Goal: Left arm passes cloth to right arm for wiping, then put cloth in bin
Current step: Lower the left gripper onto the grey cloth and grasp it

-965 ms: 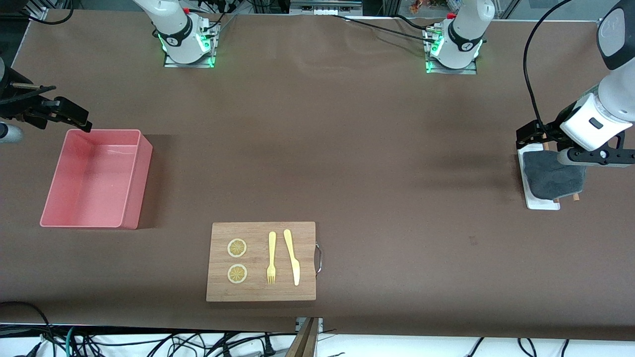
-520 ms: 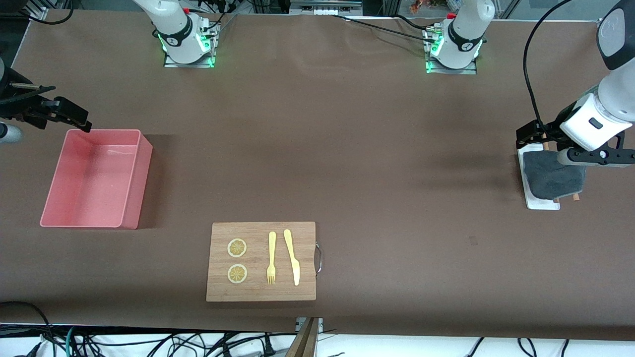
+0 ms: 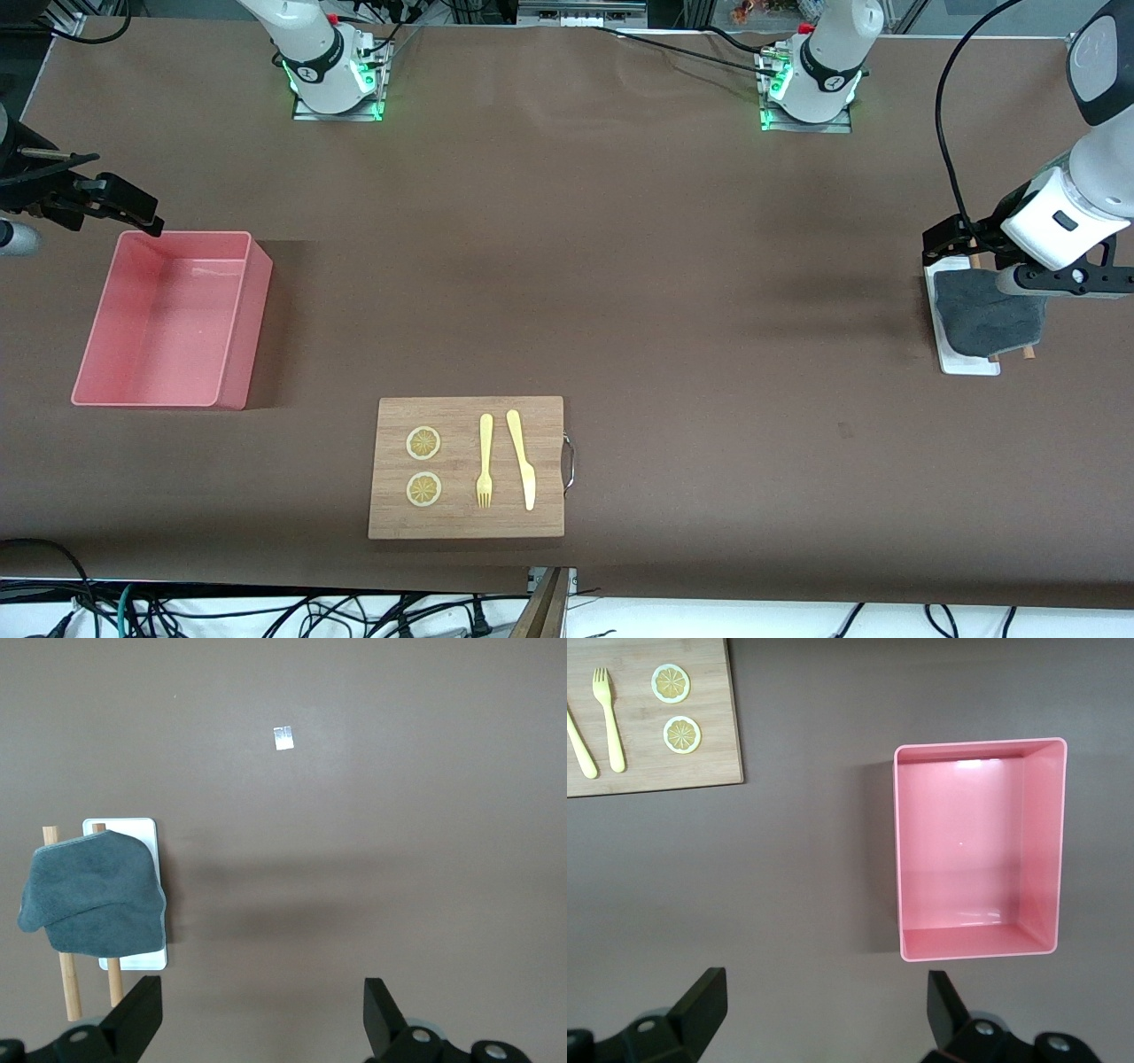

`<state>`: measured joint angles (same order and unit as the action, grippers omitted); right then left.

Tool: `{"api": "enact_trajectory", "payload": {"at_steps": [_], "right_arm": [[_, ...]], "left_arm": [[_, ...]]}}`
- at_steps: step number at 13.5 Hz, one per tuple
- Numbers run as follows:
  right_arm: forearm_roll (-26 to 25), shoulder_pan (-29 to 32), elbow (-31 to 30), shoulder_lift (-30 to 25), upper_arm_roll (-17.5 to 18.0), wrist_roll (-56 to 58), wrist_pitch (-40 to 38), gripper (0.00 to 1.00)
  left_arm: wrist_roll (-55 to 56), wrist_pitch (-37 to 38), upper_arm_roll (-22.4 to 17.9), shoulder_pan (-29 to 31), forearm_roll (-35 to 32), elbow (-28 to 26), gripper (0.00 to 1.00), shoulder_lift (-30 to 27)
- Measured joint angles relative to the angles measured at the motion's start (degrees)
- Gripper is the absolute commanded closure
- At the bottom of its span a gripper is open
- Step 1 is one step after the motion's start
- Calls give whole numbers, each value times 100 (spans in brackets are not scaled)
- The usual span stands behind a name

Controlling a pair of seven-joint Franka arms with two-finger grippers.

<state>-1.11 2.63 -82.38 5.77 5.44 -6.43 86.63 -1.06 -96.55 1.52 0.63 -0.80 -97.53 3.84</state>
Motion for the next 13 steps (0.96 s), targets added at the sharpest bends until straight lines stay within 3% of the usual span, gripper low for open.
{"api": "enact_trajectory", "payload": {"at_steps": [3,7,13], "right_arm": [[0,2,0,0,0,0,0,0],[0,3,0,0,1,0,0,0],[0,7,3,1,0,1,2,0]], "left_arm": [[-1177,99,-32,365,-5,2,0,172],[-3178,-36,-80,1363,-5,44,0,652],[-6522,-676,-84,2623,5,775,0,1994]]}}
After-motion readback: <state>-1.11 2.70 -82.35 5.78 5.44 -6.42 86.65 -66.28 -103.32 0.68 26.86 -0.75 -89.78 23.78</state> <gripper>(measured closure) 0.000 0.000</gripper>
